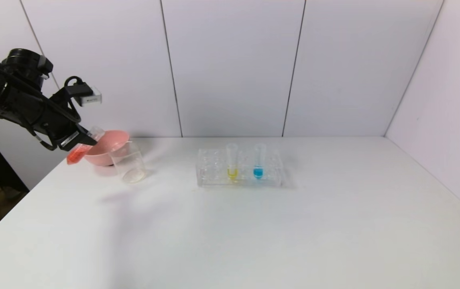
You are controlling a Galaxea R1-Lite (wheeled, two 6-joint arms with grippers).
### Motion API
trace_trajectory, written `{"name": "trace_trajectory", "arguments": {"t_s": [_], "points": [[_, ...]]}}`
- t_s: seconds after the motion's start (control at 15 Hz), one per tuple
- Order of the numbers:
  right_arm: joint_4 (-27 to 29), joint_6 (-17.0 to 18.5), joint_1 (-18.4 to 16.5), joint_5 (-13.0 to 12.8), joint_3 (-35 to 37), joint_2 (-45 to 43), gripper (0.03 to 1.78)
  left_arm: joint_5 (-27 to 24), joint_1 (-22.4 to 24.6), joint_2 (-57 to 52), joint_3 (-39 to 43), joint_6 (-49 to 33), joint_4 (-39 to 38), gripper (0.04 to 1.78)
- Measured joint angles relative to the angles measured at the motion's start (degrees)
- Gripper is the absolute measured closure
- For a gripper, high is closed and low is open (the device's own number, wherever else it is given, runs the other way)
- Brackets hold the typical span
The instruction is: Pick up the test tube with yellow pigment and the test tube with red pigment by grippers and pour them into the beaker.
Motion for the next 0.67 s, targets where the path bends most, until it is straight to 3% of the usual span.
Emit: {"name": "trace_trajectory", "arguments": {"t_s": [0.2, 0.67], "points": [[0.0, 0.0, 0.0, 0.0, 0.0, 0.0, 0.10, 5.2, -0.7, 1.9, -8.7, 4.3, 10.0, 1.39], [0.0, 0.0, 0.0, 0.0, 0.0, 0.0, 0.10, 10.5, -3.4, 4.8, -11.6, 9.1, 10.1, 1.39]]}}
